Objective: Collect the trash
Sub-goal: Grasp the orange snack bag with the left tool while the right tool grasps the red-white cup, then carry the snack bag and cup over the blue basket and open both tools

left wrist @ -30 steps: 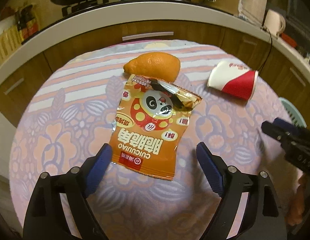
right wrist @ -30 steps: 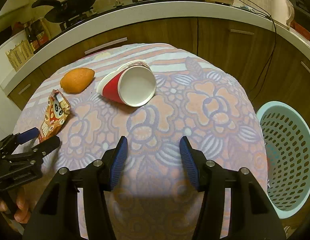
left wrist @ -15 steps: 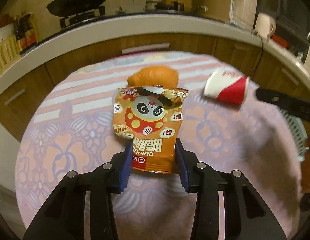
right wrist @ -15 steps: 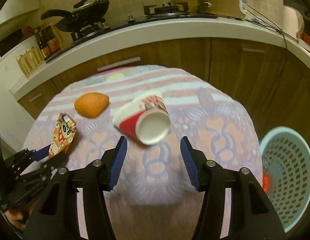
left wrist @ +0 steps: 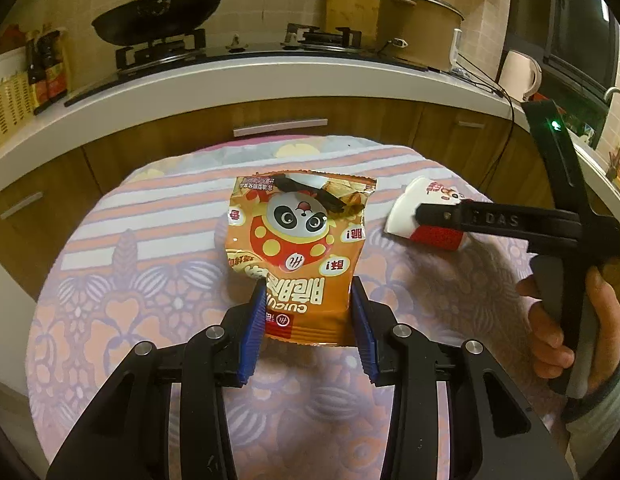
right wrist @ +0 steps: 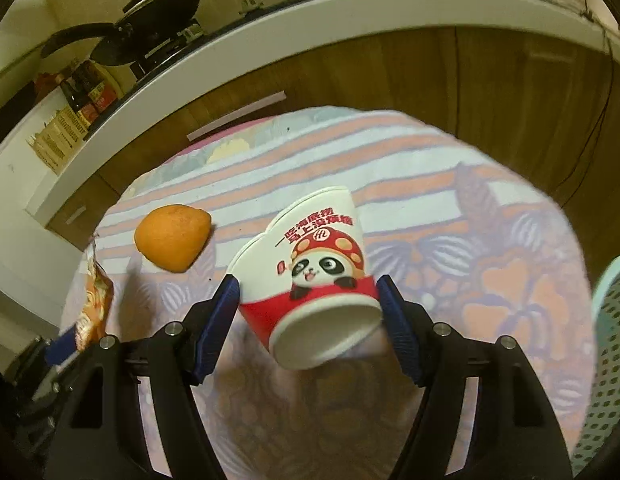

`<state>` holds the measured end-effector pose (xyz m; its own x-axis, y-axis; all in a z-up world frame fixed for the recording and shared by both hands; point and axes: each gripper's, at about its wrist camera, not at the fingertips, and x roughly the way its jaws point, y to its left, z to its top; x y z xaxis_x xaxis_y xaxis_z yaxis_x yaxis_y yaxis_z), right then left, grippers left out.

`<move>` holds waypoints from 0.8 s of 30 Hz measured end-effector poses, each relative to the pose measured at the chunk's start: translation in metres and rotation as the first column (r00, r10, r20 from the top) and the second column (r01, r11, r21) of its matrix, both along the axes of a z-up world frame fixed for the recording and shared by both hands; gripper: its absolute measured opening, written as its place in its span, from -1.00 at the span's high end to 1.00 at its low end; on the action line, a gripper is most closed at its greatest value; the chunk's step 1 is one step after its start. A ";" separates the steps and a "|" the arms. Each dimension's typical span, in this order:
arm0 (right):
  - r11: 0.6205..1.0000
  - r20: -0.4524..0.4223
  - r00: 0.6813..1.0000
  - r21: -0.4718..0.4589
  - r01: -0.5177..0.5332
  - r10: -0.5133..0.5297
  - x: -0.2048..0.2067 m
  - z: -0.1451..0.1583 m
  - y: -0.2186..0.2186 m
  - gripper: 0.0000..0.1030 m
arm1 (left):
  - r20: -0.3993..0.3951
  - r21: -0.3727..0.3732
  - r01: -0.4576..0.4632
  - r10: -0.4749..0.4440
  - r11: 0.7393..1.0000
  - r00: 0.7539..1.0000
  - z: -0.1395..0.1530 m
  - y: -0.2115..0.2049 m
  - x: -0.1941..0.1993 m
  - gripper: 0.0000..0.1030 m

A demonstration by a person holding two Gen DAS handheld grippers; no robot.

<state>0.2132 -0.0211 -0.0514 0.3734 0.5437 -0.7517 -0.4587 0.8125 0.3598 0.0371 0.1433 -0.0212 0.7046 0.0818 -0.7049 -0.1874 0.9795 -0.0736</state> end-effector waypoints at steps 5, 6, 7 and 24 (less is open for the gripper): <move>1.000 0.036 0.999 -0.007 -0.009 0.009 -0.007 0.006 0.002 -0.16 | 0.000 -0.006 0.007 -0.007 1.000 1.000 0.000 -0.002 0.003 0.26; 1.000 0.044 0.999 -0.003 -0.008 0.008 -0.009 0.007 0.001 -0.14 | 0.003 -0.006 0.009 -0.009 1.000 1.000 0.001 -0.003 0.003 0.26; 1.000 0.052 0.999 0.004 -0.006 0.006 -0.011 0.010 -0.002 -0.11 | 0.006 -0.006 0.011 -0.011 1.000 1.000 0.002 -0.004 0.003 0.26; 0.993 0.201 0.973 0.057 0.102 -0.112 -0.050 0.072 -0.088 -0.05 | 0.074 0.037 0.106 -0.108 0.994 0.991 0.037 -0.065 0.007 0.26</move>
<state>0.1629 -0.1094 0.0205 0.5738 0.5244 -0.6291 -0.4374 0.8456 0.3060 0.0438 0.0784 0.0153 0.7619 0.0256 -0.6472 -0.0766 0.9958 -0.0507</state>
